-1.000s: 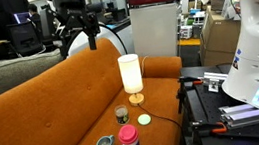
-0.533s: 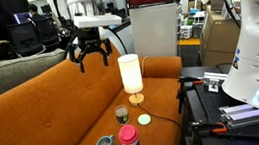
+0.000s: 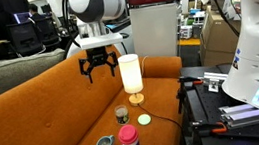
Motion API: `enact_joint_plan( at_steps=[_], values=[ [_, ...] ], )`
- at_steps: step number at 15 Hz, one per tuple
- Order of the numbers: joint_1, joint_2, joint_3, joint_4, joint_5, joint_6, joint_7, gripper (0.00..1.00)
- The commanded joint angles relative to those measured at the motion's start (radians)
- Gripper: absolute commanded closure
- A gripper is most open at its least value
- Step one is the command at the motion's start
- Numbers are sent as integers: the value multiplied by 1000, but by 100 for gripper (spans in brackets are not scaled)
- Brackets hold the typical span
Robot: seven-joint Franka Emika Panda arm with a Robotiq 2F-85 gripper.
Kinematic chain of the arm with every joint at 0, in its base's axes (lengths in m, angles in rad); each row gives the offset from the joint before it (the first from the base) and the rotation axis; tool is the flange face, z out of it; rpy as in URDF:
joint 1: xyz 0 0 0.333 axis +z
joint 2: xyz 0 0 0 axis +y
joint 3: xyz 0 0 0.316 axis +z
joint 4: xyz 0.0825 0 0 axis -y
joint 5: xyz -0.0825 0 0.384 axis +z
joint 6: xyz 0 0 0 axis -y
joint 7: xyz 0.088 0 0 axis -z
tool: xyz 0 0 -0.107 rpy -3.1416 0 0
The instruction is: Put the white ball in the jar near the lamp
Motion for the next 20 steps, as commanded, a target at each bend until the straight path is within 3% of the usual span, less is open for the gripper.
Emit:
enact_joint_plan(
  at_steps=[1,5,8,14,20],
  values=[
    [3,0,-4,1,1,-3,0,0],
    [4,1,-4,1,1,-3,0,0],
    [-11,68,-5,38,66,-18,70,0],
    [-48,351,-5,162,250,81,167,0],
    [-32,587,-35,344,223,79,311,0]
  ],
)
